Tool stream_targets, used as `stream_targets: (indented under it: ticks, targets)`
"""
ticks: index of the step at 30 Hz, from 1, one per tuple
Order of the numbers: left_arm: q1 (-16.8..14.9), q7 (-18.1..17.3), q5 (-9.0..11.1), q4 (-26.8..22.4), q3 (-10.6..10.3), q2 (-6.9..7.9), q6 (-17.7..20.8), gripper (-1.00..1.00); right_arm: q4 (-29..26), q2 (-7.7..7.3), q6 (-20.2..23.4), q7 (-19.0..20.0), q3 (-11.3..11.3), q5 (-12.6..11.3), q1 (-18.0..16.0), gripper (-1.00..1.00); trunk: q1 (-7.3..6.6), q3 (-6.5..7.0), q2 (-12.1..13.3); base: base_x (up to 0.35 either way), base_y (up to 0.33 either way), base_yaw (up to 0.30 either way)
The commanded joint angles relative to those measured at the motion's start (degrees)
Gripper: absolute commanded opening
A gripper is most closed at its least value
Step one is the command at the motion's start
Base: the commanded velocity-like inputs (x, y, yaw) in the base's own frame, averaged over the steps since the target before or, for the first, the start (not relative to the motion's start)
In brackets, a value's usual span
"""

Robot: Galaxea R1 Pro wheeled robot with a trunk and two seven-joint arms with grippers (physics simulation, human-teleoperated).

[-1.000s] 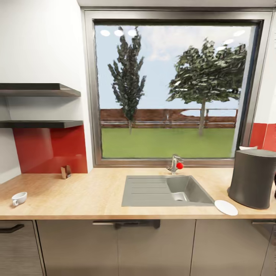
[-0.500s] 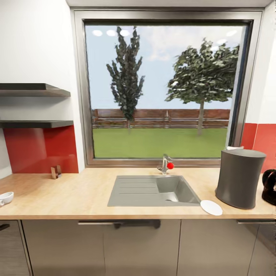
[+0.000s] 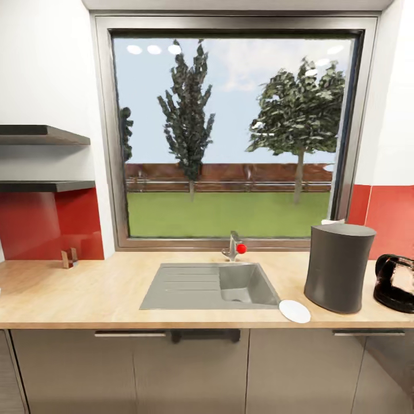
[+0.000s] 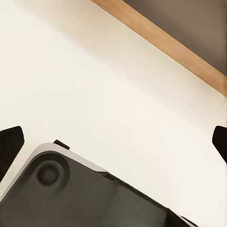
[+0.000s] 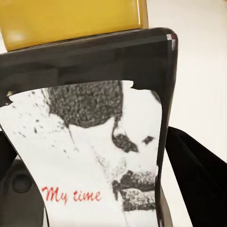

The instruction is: Set up a coffee station on the kitchen countertop: keep the coffee maker on the countertop, move the bottle of coffee from the kitchen shelf to the counter next to the coffee maker, place a paper coffee filter on top of the coffee maker, put the saucer next to the coffee maker with the coffee cup on the saucer, and place the electric kettle next to the coffee maker.

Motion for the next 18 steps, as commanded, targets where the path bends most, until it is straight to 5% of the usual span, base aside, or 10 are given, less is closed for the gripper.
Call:
stream_targets:
  ticks: [1,18]
  targets:
    - [0.1,-0.6,0.5,-0.1,0.3,-0.03,0.0,1.00,0.2,0.05,-0.6,0.2,-0.5,0.5,-0.1,-1.00,0.02,-0.01,0.0,0.000,-0.305,0.000]
    - [0.1,-0.6,0.5,-0.1,0.4,-0.03,0.0,1.00,0.2,-0.55,-3.1,0.3,-0.6,0.4,0.0,-1.00,0.02,-0.01,0.0,0.000,-0.305,0.000]
